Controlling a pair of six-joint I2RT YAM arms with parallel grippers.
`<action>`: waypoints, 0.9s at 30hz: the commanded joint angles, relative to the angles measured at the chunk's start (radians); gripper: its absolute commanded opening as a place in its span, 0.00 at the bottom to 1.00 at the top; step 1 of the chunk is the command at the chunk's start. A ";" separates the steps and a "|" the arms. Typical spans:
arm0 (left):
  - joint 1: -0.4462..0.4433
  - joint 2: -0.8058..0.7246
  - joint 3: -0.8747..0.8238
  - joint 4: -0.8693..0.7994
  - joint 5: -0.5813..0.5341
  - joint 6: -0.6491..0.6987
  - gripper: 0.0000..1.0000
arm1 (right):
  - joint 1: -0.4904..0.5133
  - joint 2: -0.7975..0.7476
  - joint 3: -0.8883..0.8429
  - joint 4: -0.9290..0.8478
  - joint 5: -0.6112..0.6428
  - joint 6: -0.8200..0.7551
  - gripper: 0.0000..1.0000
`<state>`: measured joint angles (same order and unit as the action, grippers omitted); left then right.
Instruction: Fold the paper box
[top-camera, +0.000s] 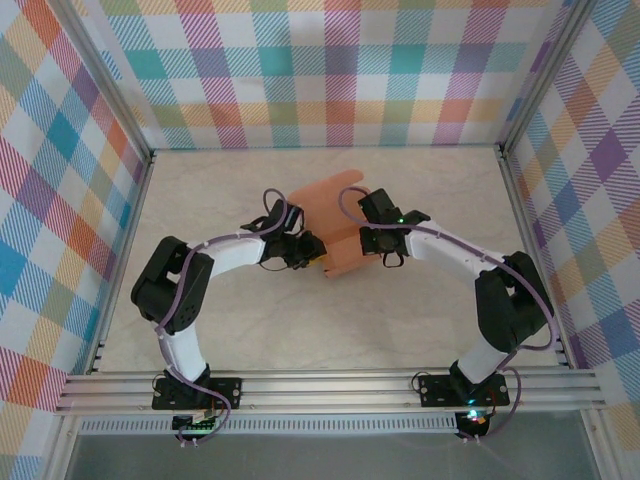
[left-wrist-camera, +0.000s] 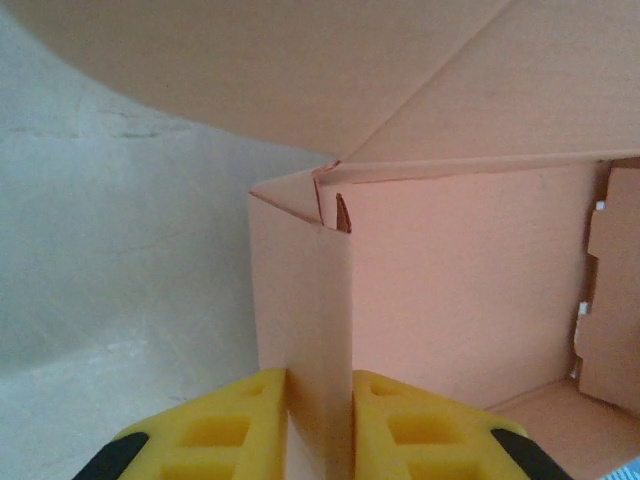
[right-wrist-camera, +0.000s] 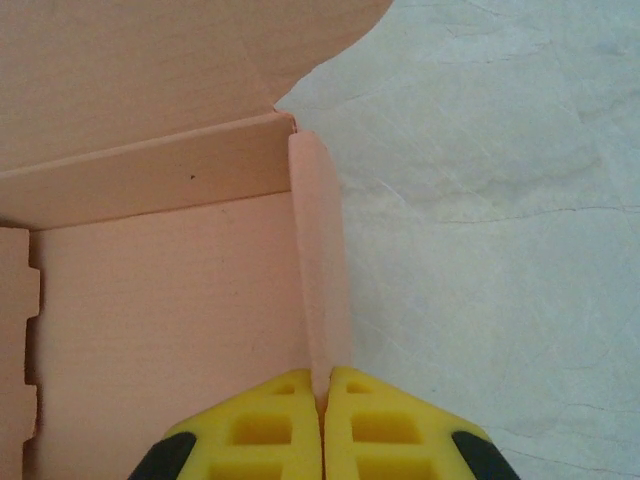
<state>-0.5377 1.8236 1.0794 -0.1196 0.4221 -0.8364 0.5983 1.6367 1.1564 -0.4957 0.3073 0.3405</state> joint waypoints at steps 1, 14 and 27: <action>-0.034 0.019 0.038 -0.065 0.004 0.017 0.20 | 0.028 0.003 0.032 0.051 -0.009 0.068 0.00; -0.071 0.073 0.183 -0.322 -0.104 0.022 0.08 | 0.082 0.023 0.029 0.063 0.076 0.154 0.00; -0.093 0.099 0.229 -0.350 -0.115 0.005 0.20 | 0.097 0.032 0.016 0.100 0.064 0.173 0.00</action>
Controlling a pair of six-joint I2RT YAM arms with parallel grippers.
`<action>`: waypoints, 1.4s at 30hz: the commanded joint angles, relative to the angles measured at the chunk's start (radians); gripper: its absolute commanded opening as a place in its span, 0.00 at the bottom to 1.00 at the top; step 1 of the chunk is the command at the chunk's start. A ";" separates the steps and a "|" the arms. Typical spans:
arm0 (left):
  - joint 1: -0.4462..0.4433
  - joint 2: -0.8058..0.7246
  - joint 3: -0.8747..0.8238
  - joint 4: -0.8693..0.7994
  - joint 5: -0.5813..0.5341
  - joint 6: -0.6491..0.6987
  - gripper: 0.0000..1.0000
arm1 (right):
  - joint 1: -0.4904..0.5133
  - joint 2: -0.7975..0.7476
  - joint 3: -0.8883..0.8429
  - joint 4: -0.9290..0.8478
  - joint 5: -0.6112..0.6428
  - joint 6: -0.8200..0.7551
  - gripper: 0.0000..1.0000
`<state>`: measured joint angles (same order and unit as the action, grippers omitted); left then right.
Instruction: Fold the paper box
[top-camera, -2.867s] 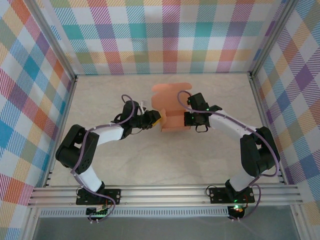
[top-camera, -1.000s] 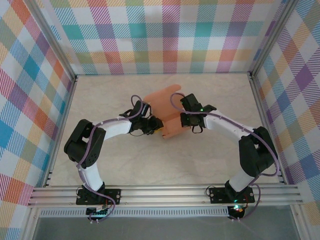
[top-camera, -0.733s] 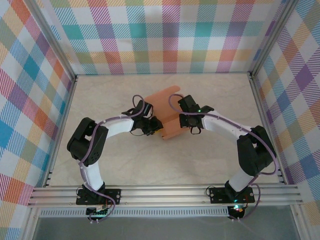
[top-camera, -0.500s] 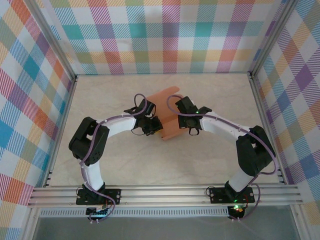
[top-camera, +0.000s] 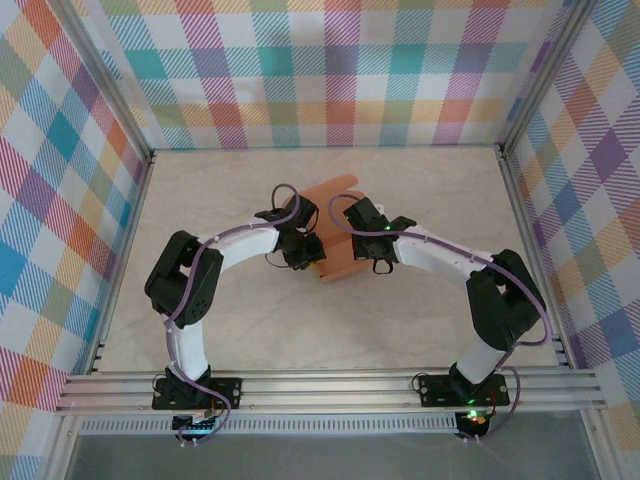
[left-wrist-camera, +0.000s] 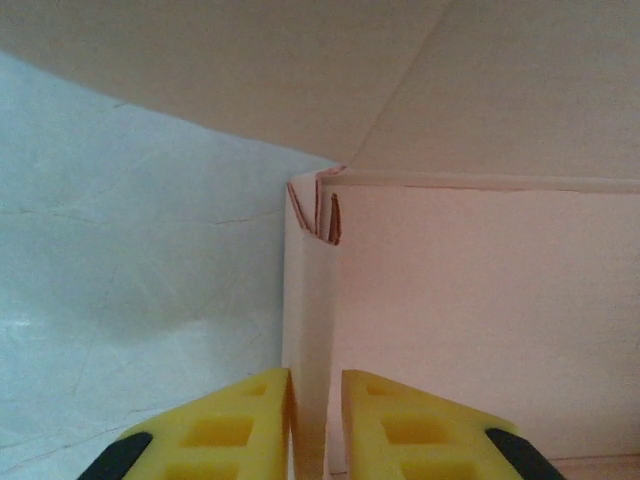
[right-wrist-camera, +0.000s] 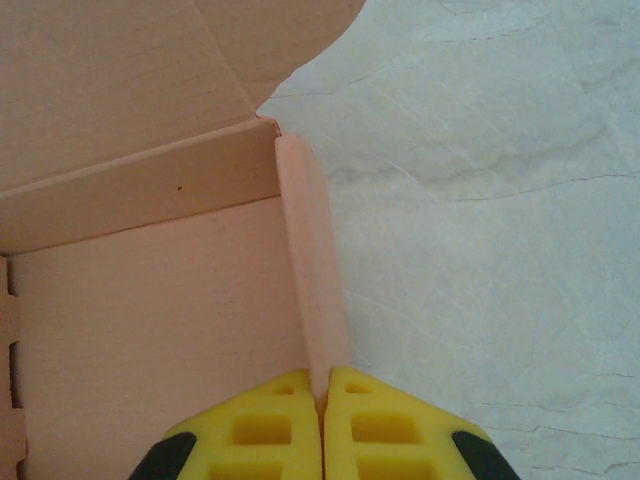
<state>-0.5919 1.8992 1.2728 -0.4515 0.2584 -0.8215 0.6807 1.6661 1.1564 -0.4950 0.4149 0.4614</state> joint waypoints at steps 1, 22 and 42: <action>-0.042 0.028 0.039 -0.021 0.047 -0.011 0.20 | 0.014 0.002 0.014 0.101 -0.045 0.053 0.00; -0.054 0.060 0.068 -0.099 -0.003 -0.020 0.00 | 0.014 -0.003 0.003 0.110 -0.044 0.060 0.00; -0.055 0.027 0.073 -0.144 -0.053 -0.019 0.07 | 0.014 0.017 0.009 0.114 -0.047 0.075 0.00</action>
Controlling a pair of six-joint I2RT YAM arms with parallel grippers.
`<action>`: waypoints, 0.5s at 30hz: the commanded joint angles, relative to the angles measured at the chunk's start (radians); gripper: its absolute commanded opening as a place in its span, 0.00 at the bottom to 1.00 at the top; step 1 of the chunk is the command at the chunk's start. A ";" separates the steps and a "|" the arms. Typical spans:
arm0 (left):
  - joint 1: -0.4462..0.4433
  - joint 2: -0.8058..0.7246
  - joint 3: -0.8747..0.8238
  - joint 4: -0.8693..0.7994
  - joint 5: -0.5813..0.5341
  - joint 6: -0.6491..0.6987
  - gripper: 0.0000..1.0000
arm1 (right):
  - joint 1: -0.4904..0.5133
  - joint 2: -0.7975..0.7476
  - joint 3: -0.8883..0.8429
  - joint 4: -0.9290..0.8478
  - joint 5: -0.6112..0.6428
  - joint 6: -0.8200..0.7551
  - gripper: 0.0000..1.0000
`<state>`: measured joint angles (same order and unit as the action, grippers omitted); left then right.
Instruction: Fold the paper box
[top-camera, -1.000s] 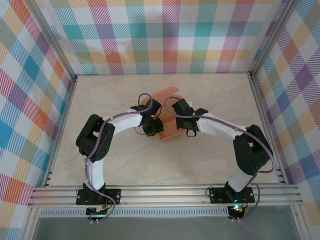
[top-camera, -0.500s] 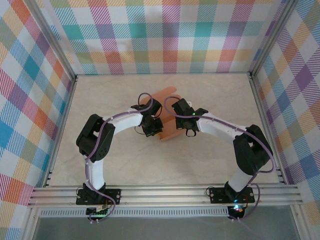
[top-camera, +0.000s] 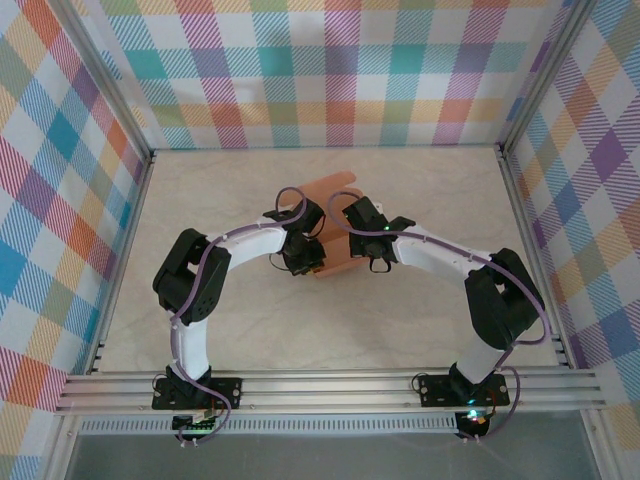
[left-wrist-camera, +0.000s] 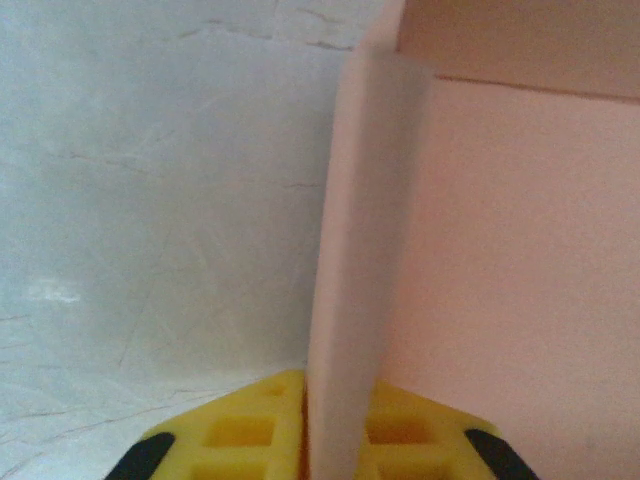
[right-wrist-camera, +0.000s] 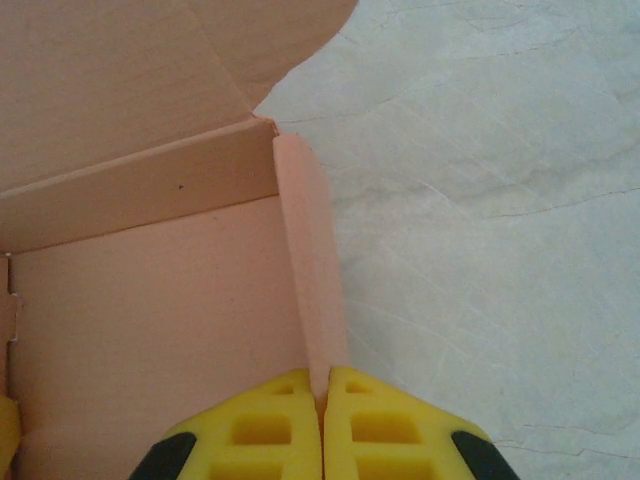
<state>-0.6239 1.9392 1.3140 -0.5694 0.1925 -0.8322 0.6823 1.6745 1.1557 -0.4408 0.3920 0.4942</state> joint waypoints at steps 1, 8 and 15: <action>-0.022 -0.013 0.033 -0.026 0.012 -0.009 0.02 | 0.013 0.009 0.010 0.059 -0.025 0.042 0.00; -0.022 -0.023 0.035 -0.033 -0.001 -0.005 0.17 | 0.013 0.014 0.010 0.062 -0.027 0.042 0.00; -0.022 -0.070 0.025 -0.037 -0.053 0.011 0.41 | 0.001 0.029 0.010 0.055 -0.042 0.064 0.00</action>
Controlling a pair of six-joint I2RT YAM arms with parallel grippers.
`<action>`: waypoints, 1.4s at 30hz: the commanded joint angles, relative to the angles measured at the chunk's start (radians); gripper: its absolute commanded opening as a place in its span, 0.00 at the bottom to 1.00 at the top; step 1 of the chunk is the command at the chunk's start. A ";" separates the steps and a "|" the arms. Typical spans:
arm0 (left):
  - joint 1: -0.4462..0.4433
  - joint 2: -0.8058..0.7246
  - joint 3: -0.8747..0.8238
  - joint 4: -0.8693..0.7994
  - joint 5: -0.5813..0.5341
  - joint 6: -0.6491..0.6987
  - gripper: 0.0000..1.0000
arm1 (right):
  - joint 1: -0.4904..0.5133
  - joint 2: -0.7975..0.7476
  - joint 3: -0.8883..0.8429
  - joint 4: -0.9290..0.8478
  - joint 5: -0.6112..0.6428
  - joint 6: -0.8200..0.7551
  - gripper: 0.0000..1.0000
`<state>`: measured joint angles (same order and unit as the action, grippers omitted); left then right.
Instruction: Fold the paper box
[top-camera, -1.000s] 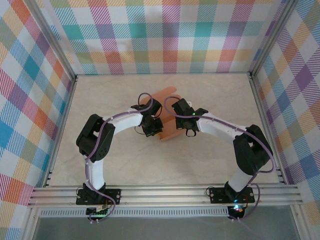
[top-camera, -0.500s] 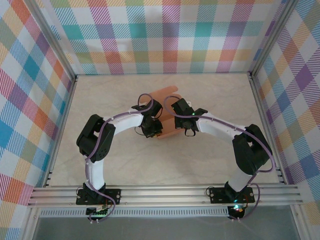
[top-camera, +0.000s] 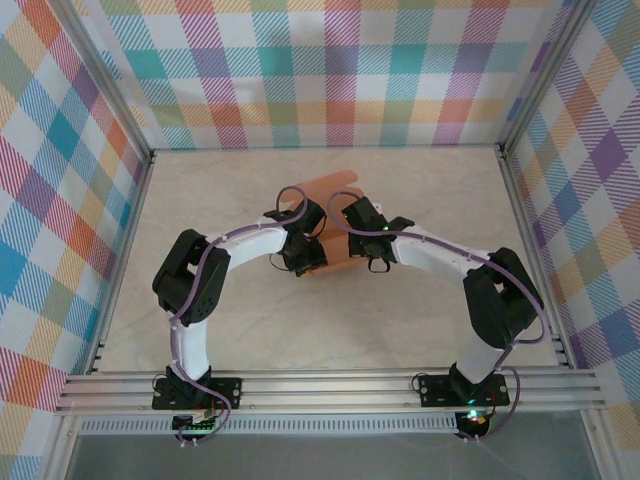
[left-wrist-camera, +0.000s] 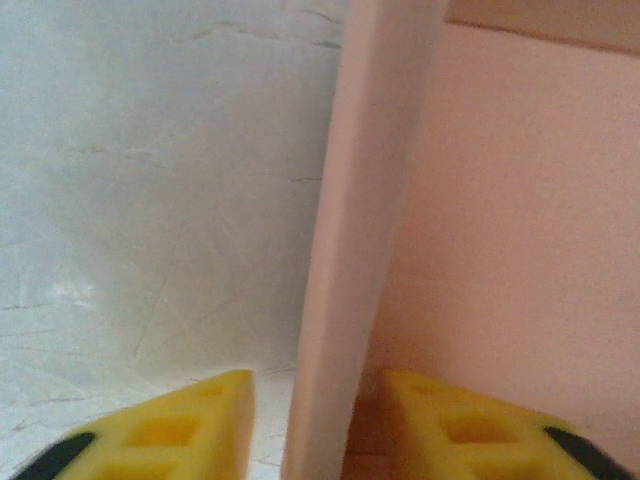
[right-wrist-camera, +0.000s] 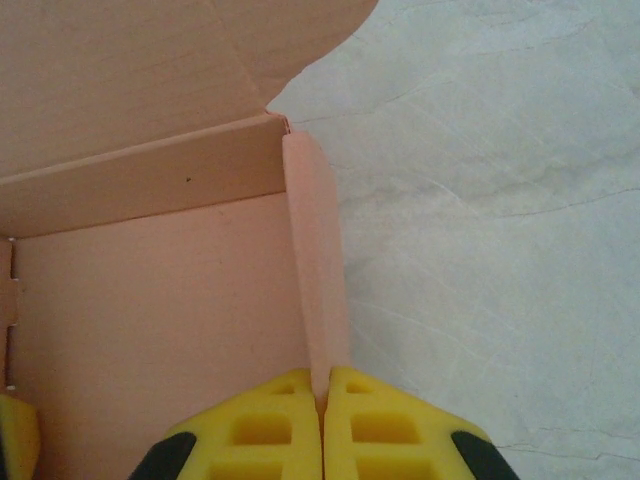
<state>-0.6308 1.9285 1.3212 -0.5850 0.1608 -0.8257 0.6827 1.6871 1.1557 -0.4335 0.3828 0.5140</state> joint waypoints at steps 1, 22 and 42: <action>-0.015 -0.072 0.014 -0.023 -0.030 0.007 0.50 | -0.005 0.021 0.012 0.042 -0.041 0.052 0.00; -0.008 -0.405 -0.147 0.024 -0.376 0.091 1.00 | -0.032 0.121 -0.017 0.059 0.024 0.034 0.00; 0.014 -0.405 -0.183 0.063 -0.348 0.100 1.00 | -0.058 0.141 0.016 0.063 -0.018 -0.033 0.42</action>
<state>-0.6254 1.5490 1.1618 -0.5369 -0.1848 -0.7391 0.6441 1.8053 1.1538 -0.3820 0.3958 0.5095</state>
